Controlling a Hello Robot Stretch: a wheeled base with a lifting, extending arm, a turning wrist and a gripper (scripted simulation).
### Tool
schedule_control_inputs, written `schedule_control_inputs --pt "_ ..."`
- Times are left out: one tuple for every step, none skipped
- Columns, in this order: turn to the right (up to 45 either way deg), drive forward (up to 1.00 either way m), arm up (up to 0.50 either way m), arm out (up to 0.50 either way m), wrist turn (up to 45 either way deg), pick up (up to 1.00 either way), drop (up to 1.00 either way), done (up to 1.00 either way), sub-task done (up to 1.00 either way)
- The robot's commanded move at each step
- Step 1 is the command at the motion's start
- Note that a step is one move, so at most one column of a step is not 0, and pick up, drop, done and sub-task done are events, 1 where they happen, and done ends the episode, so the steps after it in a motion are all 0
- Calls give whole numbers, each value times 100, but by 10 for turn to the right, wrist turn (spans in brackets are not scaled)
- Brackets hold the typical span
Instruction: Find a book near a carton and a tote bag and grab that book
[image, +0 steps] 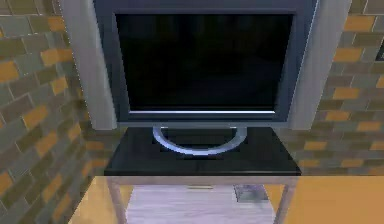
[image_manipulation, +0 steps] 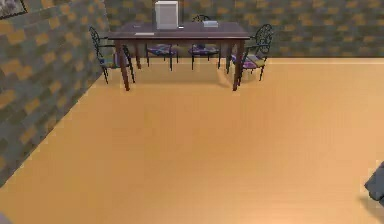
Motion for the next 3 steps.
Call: schedule_control_inputs --pt "450 0 0 0 0 0 0 0 0" --pt "450 0 0 0 0 0 0 0 0" --pt "0 100 0 0 0 0 0 0 0"
